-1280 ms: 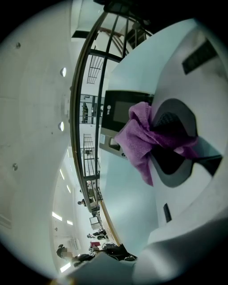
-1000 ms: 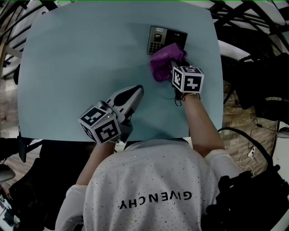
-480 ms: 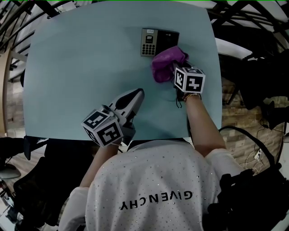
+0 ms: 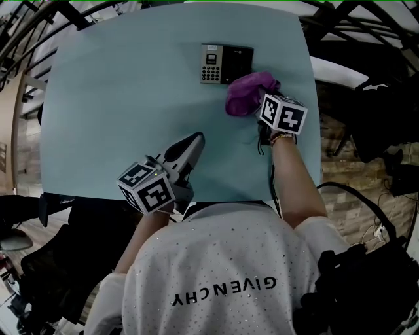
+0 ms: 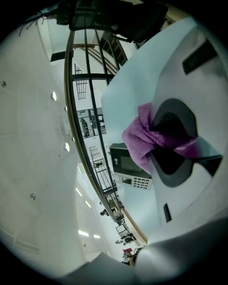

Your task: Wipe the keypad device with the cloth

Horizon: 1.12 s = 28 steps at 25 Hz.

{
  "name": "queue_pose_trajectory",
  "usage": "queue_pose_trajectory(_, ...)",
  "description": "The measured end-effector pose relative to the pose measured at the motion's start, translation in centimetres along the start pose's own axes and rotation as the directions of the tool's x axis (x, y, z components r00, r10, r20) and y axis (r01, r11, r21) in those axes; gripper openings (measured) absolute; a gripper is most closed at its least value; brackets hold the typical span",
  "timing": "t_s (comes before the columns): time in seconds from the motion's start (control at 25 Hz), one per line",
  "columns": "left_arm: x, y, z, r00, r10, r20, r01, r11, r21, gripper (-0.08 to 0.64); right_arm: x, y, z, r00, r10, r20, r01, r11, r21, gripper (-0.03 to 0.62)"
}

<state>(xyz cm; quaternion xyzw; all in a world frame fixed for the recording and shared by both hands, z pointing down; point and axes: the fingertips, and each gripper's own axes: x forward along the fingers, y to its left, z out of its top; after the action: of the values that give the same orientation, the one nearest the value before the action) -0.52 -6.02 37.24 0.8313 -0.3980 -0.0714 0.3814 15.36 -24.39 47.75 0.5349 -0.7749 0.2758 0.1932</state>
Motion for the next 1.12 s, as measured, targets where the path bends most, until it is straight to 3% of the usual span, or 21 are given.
queue_pose_trajectory(0.16, -0.7, -0.1, 0.0, 0.999, 0.045, 0.009, -0.045, 0.999, 0.002, 0.0, -0.8, -1.0, 5.1, 0.993, 0.017, 0.118, -0.016, 1.0, -0.004, 0.061)
queue_pose_trajectory(0.4, -2.9, -0.8, 1.6, 0.985, 0.131, 0.113, -0.138, 0.989, 0.056, 0.0, 0.2, -2.2, 10.5, 0.966, 0.051, 0.254, -0.056, 0.998, 0.012, 0.061)
queue_pose_trajectory(0.68, -5.2, -0.6, 1.9, 0.96, 0.211, 0.182, -0.219, 0.975, 0.027, 0.0, 2.4, -1.2, 10.8, 0.957, 0.117, 0.266, -0.134, 0.99, 0.047, 0.061)
queue_pose_trajectory(0.84, -5.1, -0.5, 1.2, 0.953, 0.249, 0.172, -0.255, 0.967, 0.015, 0.0, 3.2, -0.3, 10.6, 0.955, 0.151, 0.256, -0.157, 0.988, 0.002, 0.061)
queue_pose_trajectory(1.12, -4.3, -0.9, 0.6, 0.953, 0.253, 0.165, -0.258, 0.966, 0.01, 0.0, 3.4, 0.7, 8.6, 0.963, 0.176, 0.205, -0.16, 0.983, -0.091, 0.061)
